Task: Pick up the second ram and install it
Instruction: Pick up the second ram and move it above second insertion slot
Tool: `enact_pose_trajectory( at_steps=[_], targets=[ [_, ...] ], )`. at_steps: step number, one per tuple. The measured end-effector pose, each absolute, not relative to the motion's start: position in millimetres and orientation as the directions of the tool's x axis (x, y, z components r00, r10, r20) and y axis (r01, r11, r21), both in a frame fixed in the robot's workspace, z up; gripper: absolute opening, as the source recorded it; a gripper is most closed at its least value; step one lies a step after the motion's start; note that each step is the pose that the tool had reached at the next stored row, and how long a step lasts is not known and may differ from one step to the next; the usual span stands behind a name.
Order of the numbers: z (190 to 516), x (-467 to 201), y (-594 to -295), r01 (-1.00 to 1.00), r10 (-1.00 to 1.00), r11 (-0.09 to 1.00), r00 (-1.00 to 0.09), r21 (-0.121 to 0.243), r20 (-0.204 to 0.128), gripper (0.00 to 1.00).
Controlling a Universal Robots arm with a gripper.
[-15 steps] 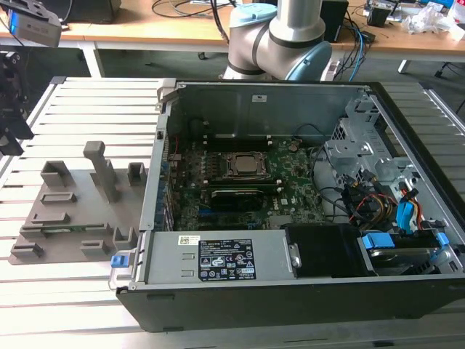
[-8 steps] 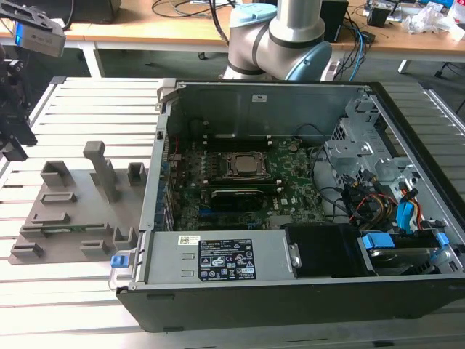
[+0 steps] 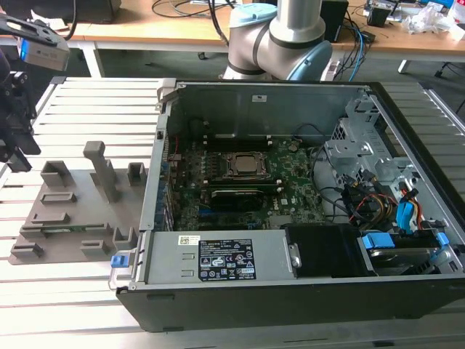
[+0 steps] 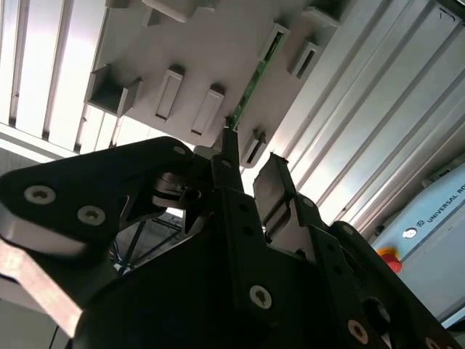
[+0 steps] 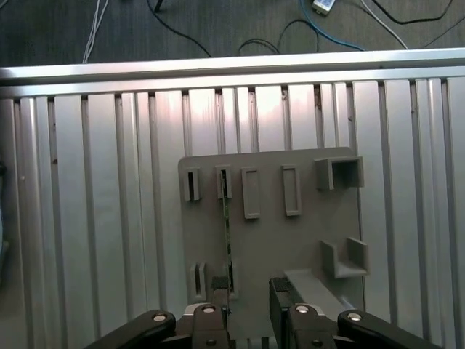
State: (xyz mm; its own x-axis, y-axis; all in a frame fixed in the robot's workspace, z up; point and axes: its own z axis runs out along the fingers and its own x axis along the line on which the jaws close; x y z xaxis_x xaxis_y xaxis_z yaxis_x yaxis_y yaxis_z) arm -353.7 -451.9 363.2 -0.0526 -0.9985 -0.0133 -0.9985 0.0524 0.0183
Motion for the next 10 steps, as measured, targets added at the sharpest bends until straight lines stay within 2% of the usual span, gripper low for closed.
enact_pose_trajectory(
  at_steps=[10],
  targets=[
    [358.2,-351.6,-451.9,-0.998,-0.999,0.052,-0.053,0.018,-0.013,0.36]
  ],
)
